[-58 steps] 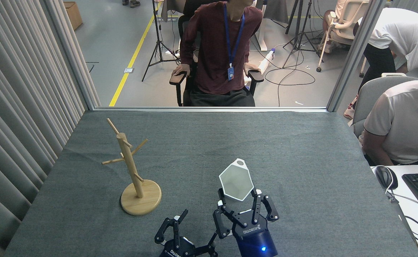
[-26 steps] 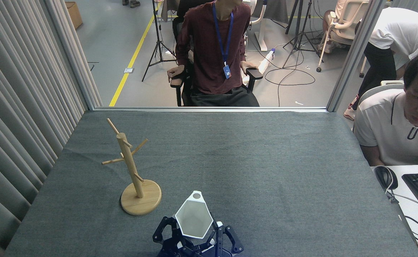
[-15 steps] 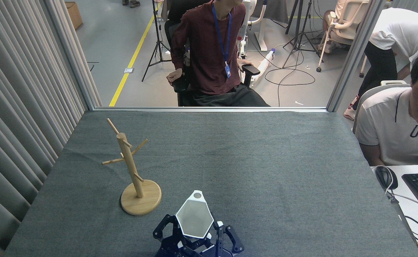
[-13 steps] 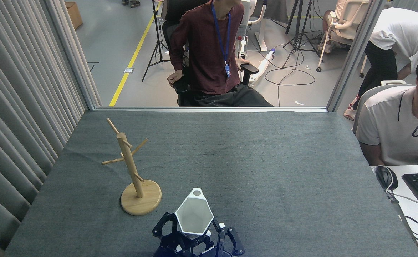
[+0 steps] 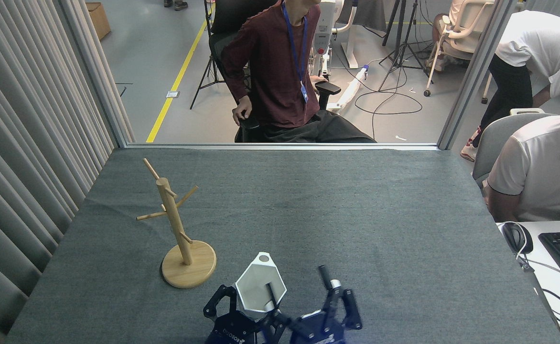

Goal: Hang cup on storage rack
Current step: 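Release the cup from the right gripper and withdraw it, then carry the cup with the left gripper toward the wooden stand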

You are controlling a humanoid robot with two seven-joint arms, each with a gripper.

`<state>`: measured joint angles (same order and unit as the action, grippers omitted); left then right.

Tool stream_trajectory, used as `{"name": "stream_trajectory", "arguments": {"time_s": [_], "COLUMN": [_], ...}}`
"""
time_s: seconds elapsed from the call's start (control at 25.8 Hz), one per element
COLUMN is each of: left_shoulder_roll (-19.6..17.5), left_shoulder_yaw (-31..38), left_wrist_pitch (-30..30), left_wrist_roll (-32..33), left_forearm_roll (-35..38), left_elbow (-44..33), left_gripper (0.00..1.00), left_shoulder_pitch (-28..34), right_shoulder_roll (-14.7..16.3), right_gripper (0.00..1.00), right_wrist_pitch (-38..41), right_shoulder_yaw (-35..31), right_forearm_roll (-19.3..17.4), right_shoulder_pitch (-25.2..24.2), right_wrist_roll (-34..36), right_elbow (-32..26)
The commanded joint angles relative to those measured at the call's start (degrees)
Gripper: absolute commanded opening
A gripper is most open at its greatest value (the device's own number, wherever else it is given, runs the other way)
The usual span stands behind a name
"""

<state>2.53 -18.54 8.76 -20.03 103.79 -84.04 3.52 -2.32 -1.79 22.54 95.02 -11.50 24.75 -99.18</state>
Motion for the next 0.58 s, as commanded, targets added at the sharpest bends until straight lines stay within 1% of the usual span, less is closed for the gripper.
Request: {"name": "stream_trajectory", "arguments": {"time_s": [0.0, 0.04, 0.16, 0.23, 0.31, 0.39, 0.47, 0.54], "left_shoulder_roll": [-0.15, -0.15, 0.02, -0.07, -0.42, -0.59, -1.12, -1.30], "left_shoulder_yaw": [0.26, 1.14, 7.03, 11.07, 15.46, 19.77, 24.17, 27.16], "left_wrist_pitch": [-1.90, -2.96, -6.82, -9.11, -11.48, -12.63, -12.80, -13.24], "left_wrist_roll": [-0.01, -0.01, -0.01, -0.01, -0.01, -0.01, -0.09, -0.18], "left_forearm_roll": [-0.08, -0.08, -0.16, -0.08, -0.08, -0.08, -0.08, 0.28], "left_elbow": [0.10, 0.28, 0.02, -0.25, -0.95, -0.86, -0.86, -0.95], "left_gripper": [0.53, 0.53, 0.52, 0.51, 0.52, 0.52, 0.51, 0.51], "left_shoulder_pitch": [0.00, 0.00, 0.00, 0.00, -0.09, -0.36, -0.71, -1.15], "right_shoulder_roll": [-0.84, -0.75, -0.05, 1.00, 2.85, 3.99, 3.99, 3.99], "right_gripper": [0.98, 0.98, 0.98, 0.98, 0.98, 0.98, 0.98, 0.98], "right_wrist_pitch": [-8.14, -9.81, -11.39, -11.21, -11.21, -11.21, -11.21, -11.04], "right_shoulder_yaw": [-9.35, -11.72, -17.53, -18.76, -18.76, -18.76, -18.67, -18.67], "right_forearm_roll": [-12.40, -13.90, -13.99, -13.72, -13.72, -13.64, -13.20, -12.32], "right_shoulder_pitch": [3.33, 4.30, 5.44, 5.35, 5.17, 5.17, 5.26, 5.44], "right_wrist_roll": [-1.46, -2.69, -4.71, -4.97, -5.06, -5.06, -5.06, -5.06], "right_elbow": [3.11, 6.01, 11.11, 11.91, 11.99, 11.99, 12.43, 12.61]}}
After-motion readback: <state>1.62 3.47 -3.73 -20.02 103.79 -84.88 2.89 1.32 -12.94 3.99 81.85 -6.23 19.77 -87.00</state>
